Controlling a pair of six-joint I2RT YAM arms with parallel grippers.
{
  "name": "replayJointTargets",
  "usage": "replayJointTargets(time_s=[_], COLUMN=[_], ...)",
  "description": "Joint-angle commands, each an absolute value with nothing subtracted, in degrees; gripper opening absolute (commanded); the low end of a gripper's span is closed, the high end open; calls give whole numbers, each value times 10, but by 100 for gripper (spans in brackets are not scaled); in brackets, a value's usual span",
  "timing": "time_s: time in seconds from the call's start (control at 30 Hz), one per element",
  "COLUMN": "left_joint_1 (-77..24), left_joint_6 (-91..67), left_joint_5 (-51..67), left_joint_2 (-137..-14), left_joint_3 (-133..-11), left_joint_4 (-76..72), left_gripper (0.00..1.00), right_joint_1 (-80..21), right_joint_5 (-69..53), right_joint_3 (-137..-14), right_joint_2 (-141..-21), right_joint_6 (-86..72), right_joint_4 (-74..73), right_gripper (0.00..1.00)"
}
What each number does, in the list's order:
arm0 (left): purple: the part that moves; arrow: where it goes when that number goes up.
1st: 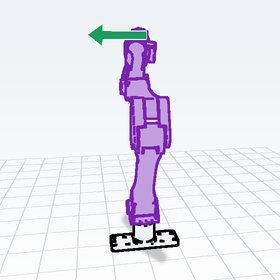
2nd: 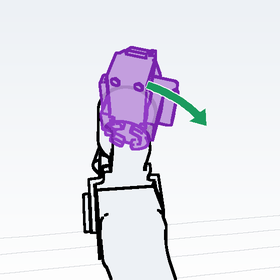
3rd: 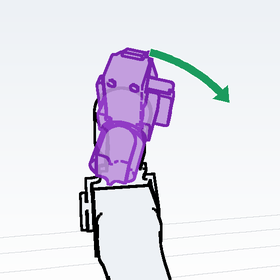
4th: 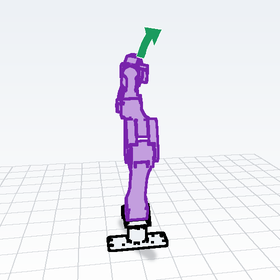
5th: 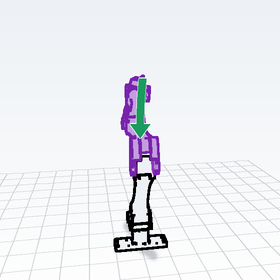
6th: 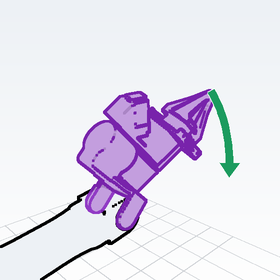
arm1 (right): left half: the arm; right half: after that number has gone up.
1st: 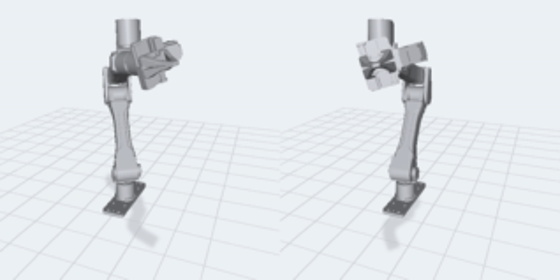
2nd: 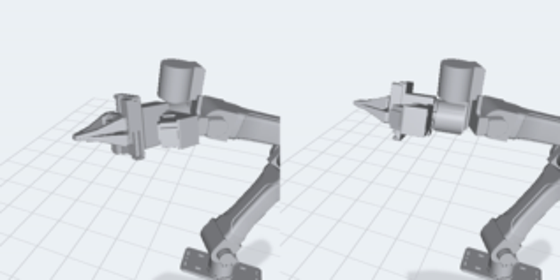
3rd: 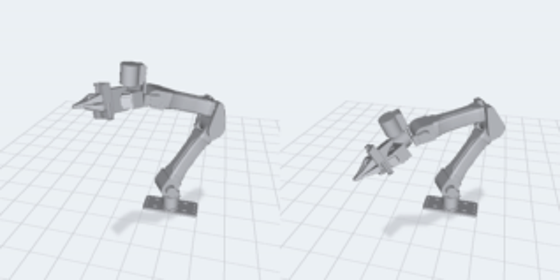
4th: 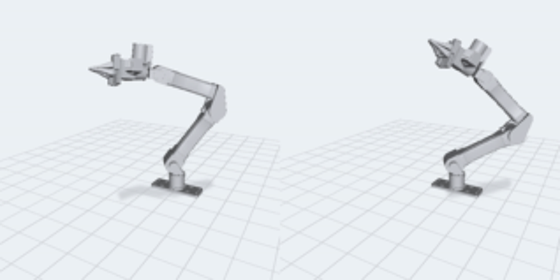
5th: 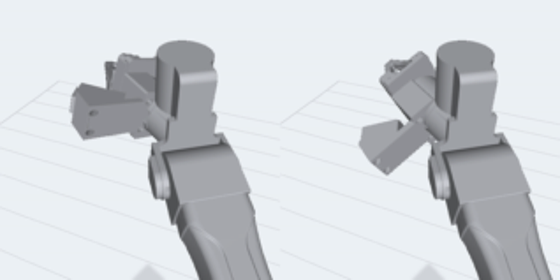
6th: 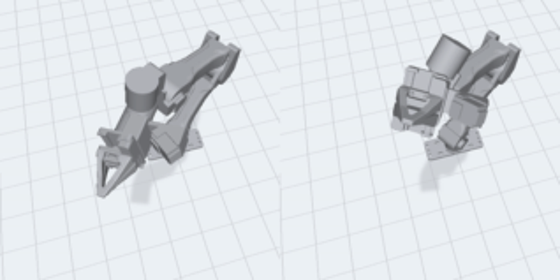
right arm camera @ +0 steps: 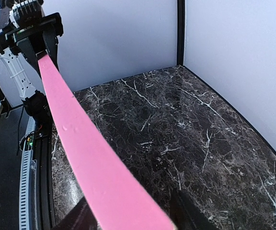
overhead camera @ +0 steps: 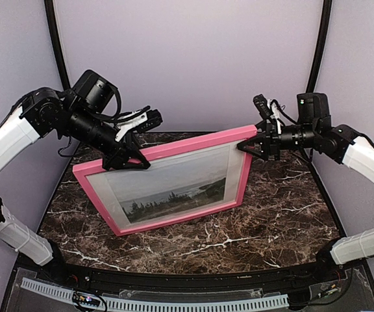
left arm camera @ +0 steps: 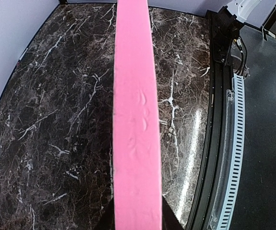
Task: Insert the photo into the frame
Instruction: Pass from the left arm to the right
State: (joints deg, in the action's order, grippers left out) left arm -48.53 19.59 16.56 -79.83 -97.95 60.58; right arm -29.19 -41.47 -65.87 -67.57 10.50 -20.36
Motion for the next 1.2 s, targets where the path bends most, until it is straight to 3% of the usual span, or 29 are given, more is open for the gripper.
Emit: replayJointTargets(time_s=[0.0,0.27,0.37,0.57,0.73,0.9,1.0,1.17], left_joint_1=[-478,-468,-466,-463,-461,-459,-457,-452], left_joint_6=[206,206,202,188,184,182,178,164], left_joint_5=[205,206,200,179,158,137,118,41], left_joint_2=[-789,-790,-789,-790,-786,-770,-758,-727], left_joint_3=[-978,-967,-960,-942,-936,-924,-916,-899], left_joint_4=[521,517,512,498,485,466,445,399], left_gripper=[0,0,4,25,35,46,60,73], right_joint_1=[-301,-301,-300,-301,-301,-300,-299,-293], right_joint_5=[-445,-451,-455,-456,-452,-446,-439,-425], right_joint_3=[-670,-664,-654,-656,-652,-650,-650,-649], right_joint_2=[-684,-684,-683,-685,-681,-680,-682,-694], right_joint_6=[124,140,141,148,150,149,142,124], right_joint_4=[-208,-226,-224,-238,-240,-239,-237,-238], right_gripper=[46,28,23,12,6,3,2,1])
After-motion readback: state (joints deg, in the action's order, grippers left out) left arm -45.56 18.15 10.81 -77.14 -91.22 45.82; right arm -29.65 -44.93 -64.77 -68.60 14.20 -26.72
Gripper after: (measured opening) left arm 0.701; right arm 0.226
